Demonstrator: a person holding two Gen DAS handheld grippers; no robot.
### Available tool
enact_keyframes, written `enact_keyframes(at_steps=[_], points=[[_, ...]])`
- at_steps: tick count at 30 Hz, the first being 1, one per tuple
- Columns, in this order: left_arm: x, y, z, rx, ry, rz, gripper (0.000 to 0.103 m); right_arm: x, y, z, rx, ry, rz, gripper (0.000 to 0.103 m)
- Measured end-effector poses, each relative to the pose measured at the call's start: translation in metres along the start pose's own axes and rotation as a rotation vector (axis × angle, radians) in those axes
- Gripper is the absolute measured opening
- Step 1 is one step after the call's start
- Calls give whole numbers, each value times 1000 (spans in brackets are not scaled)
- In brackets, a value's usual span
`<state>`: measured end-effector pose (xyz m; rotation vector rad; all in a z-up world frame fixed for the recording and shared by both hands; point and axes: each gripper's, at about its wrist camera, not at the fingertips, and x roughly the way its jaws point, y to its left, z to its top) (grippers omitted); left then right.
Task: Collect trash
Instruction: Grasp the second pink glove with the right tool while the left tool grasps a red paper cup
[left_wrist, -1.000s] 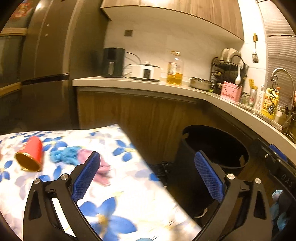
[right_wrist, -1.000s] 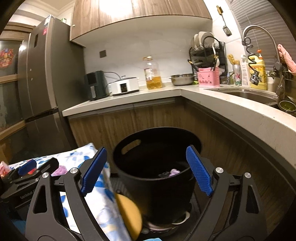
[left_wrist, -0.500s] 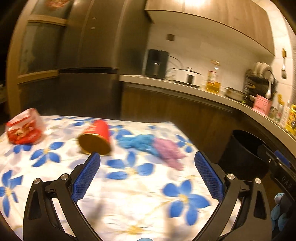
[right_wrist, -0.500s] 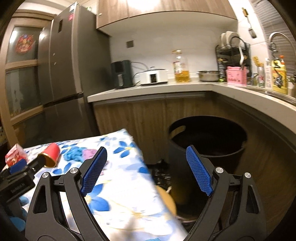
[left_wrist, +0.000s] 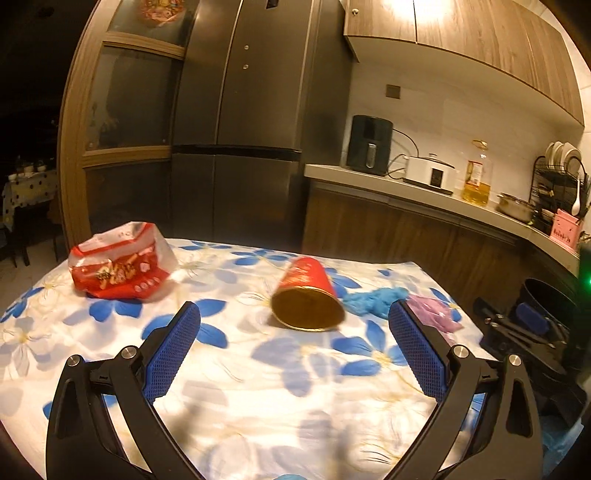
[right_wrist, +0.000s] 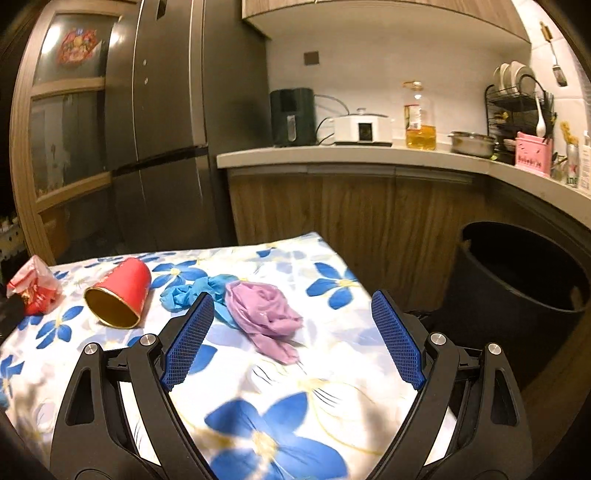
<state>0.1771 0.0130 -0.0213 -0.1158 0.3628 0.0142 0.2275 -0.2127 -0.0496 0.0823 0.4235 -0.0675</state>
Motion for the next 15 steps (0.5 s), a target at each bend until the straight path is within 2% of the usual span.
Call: enact_keyframes(at_steps=[9,12,15], points=[[19,15,5,-5,8,22,97,54,9,2,6,104,-5,71],[26,17,4,-6,16,18,97,67,13,-3,-11,156,-13,58],[32,18,4,-12,24,13,97,74,13,-7,-14,191,-11,41]])
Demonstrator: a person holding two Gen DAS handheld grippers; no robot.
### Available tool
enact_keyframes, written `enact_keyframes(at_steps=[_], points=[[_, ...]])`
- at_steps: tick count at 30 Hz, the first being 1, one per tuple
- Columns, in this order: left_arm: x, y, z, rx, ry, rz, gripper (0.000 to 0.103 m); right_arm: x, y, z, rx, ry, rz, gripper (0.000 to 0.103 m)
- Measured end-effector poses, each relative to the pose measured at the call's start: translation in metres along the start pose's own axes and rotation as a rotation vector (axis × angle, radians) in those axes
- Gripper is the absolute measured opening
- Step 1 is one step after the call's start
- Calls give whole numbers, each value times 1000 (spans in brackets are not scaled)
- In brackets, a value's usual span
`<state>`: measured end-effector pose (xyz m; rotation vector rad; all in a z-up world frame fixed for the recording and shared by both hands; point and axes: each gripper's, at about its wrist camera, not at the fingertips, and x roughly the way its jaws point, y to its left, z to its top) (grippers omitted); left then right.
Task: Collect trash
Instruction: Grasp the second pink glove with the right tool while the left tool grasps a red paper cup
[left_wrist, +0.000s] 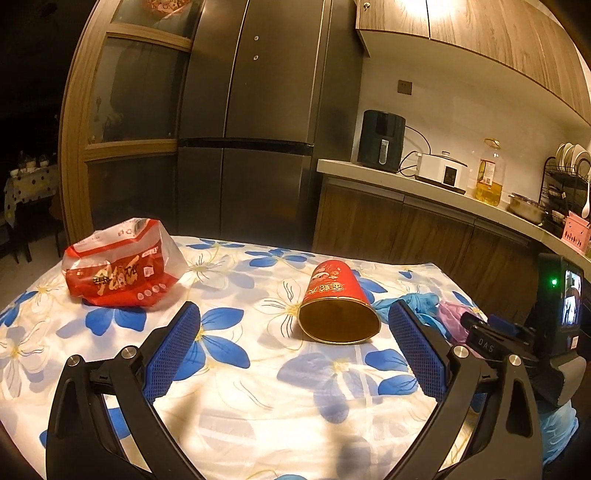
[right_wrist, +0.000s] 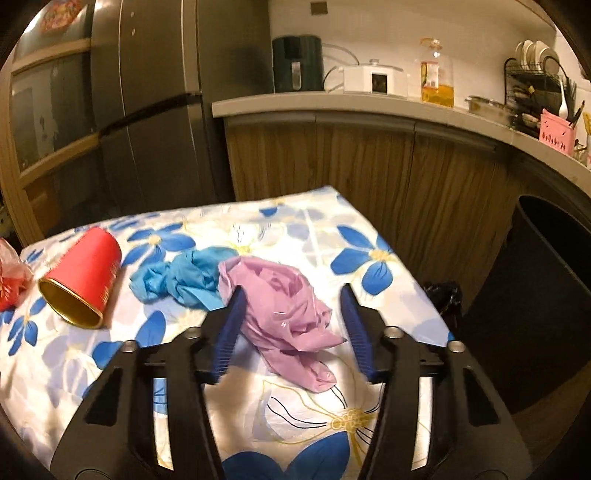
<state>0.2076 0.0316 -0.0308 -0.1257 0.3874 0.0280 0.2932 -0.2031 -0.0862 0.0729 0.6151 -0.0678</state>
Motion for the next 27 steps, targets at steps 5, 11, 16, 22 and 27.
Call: enact_keyframes(at_steps=[5,11,16,22,27], points=[[4,0,1,-4,0,-1,97,1,2,-2,-16,5,23,11],[16,2,3,1,16,1,97,-31,-3,0,12,-85,42,4],[34,2,7,10,40,14,97,-60,-8,-1,44,-128,77,4],[57,-2,2,34,123,0,93,-87,-5,5,49,-181,112,3],[73,-2,-1,37,185,-4,87,-100,-1,8,47,-208,125,3]])
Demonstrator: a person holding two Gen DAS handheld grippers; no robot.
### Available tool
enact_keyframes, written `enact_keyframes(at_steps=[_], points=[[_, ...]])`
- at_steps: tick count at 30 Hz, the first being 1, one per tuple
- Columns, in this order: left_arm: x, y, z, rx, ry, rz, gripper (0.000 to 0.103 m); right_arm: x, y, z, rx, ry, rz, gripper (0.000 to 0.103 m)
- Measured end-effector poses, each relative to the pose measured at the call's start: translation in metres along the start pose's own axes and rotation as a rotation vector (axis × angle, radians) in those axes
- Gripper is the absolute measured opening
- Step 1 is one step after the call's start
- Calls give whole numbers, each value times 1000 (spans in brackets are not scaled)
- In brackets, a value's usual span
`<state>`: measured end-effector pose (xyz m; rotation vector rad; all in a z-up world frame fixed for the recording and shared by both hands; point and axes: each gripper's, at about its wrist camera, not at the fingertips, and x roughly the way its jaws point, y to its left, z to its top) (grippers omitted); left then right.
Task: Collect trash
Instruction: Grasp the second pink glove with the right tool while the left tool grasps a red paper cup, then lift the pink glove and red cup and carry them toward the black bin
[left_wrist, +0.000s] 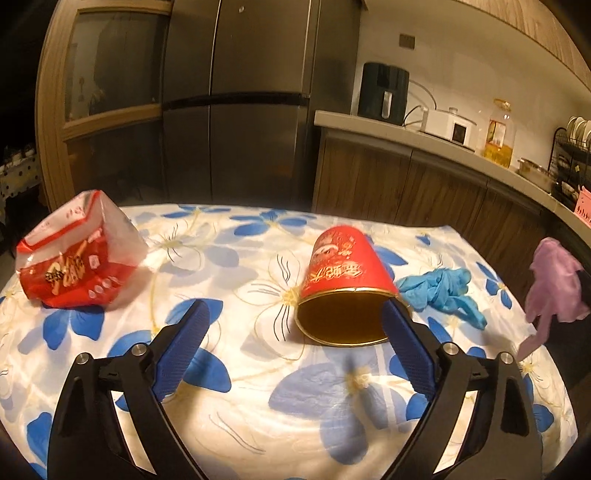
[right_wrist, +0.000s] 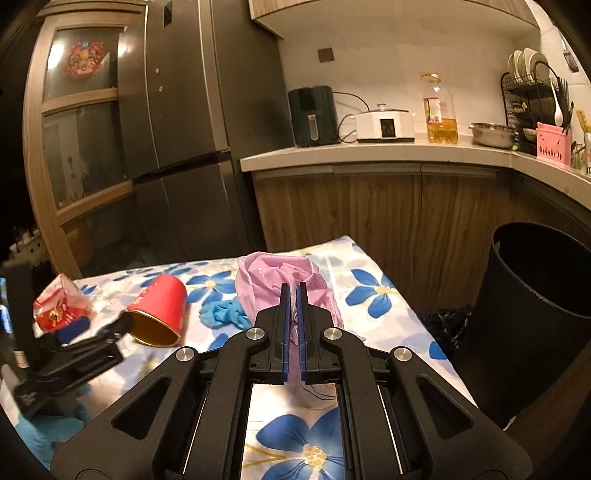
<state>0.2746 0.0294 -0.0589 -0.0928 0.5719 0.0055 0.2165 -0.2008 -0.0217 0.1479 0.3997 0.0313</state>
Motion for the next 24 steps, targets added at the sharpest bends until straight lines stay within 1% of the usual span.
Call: enact_keyframes(at_steps=[1,2,4,6,7,9,10,12,14,18,24], points=[[4,1,0,-4,16,-3,84,-2,1,1,1,-4,3,3],[8,2,1,-7,32,-3,78,-4,1,1,0,-7,5,4],[16,3,0,-11,66,-8,72,-7,2,2,-3,-12,9,3],[22,3,0,-13,92,-7,61,-8,4,1,-6,-15,13,3],[25,3,1,-11,104,-9,57,-9,5,1,-8,-15,15,3],[29,1,2,-6,114,-5,40,-9,6,0,-10,-14,18,3],[30,1,3,-2,119,-6,34,-10,6,0,-11,-13,20,3],[32,-1,3,4,130,-13,11,-12,7,-1,-14,-14,22,3],[34,-1,3,3,138,-29,9,-14,7,-2,-16,-14,24,3],[30,2,3,-14,115,-45,3,-16,10,-3,-20,-9,26,3],[10,4,8,-24,70,-54,3,-24,13,-1,-27,-16,37,3]])
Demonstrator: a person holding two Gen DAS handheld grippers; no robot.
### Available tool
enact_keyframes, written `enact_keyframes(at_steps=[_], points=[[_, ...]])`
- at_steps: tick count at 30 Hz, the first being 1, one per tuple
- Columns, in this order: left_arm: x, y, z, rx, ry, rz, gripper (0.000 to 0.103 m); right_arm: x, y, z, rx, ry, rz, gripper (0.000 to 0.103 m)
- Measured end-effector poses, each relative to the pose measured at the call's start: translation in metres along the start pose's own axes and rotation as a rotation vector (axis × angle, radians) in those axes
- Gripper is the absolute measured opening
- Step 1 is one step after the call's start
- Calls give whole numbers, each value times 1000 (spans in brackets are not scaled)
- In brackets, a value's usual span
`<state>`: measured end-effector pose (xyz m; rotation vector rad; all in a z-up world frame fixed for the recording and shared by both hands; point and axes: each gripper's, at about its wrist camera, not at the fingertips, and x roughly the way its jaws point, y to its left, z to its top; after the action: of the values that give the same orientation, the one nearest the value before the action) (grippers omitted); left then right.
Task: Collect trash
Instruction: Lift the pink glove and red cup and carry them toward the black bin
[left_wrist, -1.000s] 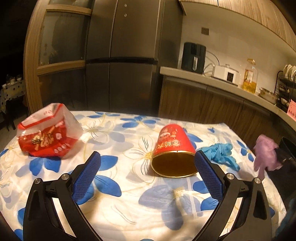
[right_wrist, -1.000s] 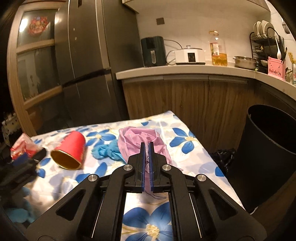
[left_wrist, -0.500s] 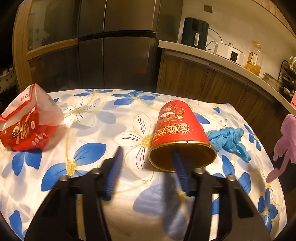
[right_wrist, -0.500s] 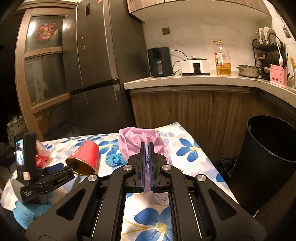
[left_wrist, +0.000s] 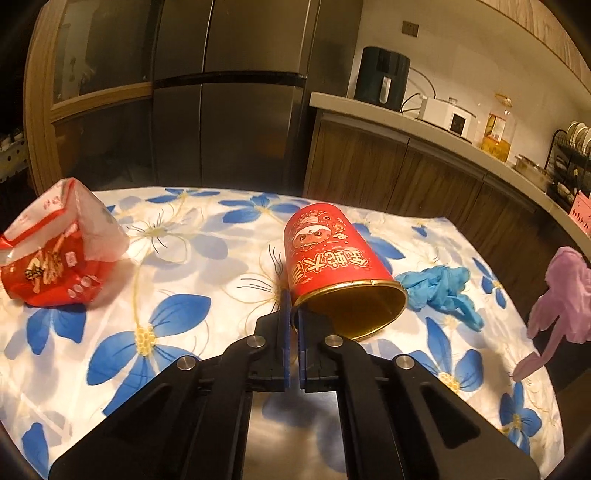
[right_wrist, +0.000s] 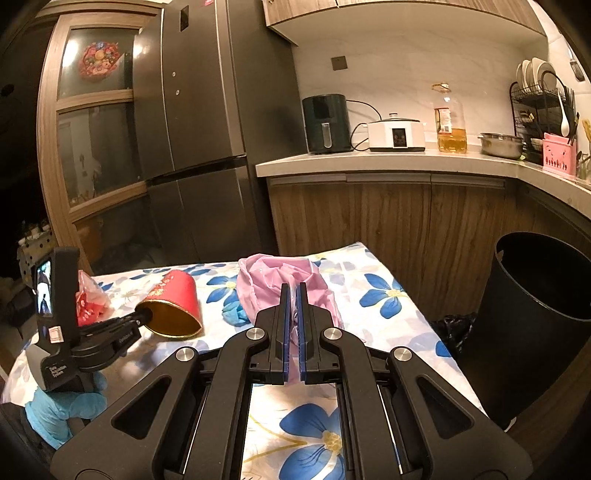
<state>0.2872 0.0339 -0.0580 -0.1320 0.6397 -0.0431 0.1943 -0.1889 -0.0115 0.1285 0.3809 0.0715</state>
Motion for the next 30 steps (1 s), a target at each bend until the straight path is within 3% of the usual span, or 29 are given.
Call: enact_keyframes(at_steps=[14,30], points=[[-77,-15,3,-10,-100,-29,3,-45,-1,5,-19,-37,21,3],[-108,-96,-3,89,-129,-141,3,-90,-48,14,5,-77,-81,3]])
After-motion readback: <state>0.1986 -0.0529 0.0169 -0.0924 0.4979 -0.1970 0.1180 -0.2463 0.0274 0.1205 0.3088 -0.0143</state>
